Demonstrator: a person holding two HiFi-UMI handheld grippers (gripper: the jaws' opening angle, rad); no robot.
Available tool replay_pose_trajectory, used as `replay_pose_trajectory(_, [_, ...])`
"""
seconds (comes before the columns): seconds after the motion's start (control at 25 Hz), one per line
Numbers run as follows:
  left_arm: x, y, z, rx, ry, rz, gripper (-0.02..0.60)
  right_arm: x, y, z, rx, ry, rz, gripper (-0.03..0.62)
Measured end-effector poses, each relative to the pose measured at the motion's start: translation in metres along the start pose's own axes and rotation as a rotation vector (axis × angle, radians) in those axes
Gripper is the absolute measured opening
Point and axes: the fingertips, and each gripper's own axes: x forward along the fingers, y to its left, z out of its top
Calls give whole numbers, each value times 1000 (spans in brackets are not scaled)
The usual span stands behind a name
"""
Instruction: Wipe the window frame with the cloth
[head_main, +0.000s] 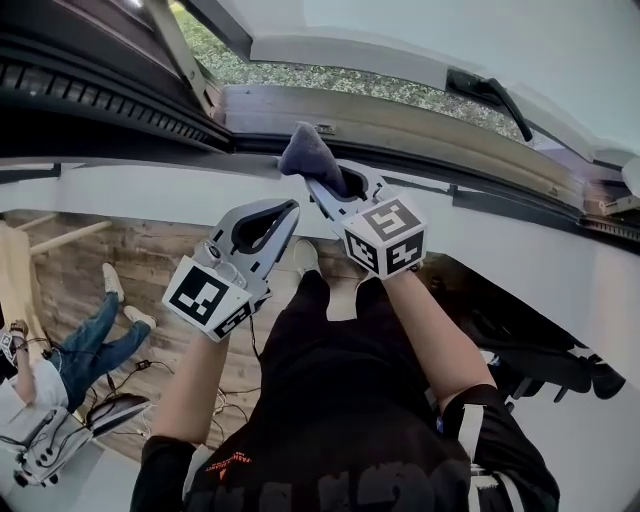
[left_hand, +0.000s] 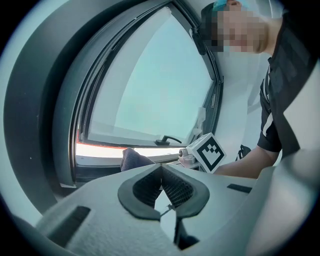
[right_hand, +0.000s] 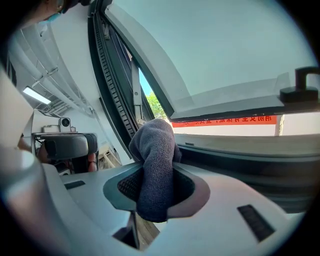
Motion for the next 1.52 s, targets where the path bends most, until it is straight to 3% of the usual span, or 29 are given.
replay_pose_trajectory(0.76, [55, -56, 8, 50, 34, -92, 20, -76, -58, -12, 61, -47, -106, 106])
replay_pose_trajectory(1.52, [142, -137, 14, 101, 76, -224, 20, -182, -139, -33, 135, -105, -238, 106])
